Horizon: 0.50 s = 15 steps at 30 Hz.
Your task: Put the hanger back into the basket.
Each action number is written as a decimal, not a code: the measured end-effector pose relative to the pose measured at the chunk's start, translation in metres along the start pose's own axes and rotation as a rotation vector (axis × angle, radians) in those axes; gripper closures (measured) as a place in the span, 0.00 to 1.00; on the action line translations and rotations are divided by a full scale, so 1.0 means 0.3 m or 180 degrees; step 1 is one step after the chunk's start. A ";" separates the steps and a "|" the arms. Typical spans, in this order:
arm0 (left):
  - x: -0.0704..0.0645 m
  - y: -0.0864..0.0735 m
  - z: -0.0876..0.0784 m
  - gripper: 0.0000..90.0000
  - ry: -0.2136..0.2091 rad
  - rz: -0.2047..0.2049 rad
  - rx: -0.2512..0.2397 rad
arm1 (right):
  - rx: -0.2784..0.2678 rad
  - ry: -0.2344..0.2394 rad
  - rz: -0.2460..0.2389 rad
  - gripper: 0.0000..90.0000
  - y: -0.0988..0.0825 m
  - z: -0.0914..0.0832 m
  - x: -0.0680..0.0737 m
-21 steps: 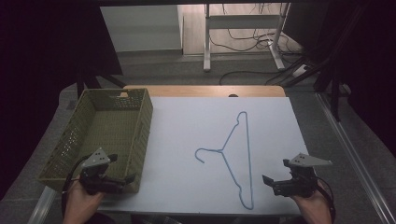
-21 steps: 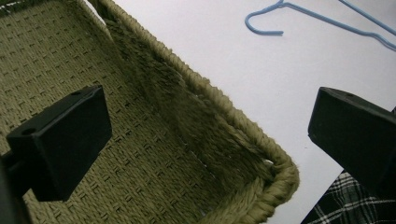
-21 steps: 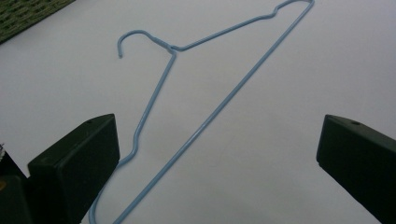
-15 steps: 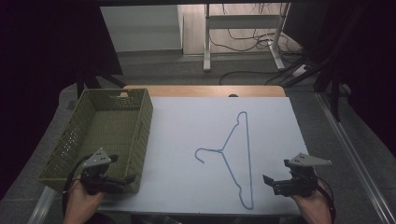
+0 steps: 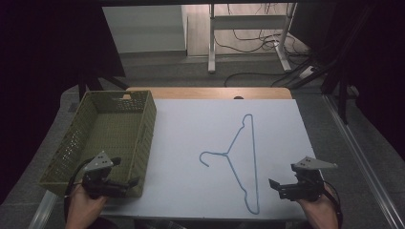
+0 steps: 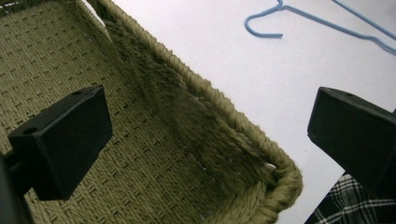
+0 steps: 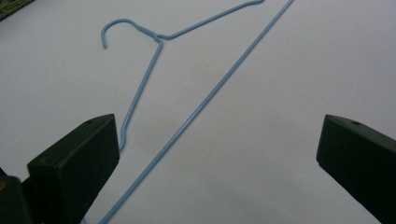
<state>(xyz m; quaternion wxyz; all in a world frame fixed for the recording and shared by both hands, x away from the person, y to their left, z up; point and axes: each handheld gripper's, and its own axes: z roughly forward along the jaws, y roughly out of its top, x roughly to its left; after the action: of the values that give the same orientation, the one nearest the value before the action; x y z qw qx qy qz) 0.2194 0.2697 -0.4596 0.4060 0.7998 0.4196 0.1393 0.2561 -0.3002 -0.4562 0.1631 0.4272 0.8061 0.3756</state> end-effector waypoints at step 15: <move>-0.046 0.061 -0.003 0.00 -0.0150 0.0120 -0.0224 | -0.0011 0.0045 -0.0033 0.00 0.054 0.008 0.037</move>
<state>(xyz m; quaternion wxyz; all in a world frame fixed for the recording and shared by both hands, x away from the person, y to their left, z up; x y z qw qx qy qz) 0.2206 0.2536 -0.4434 0.4410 0.7958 0.3897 0.1427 0.2602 -0.2843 -0.4449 0.1600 0.4200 0.8088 0.3792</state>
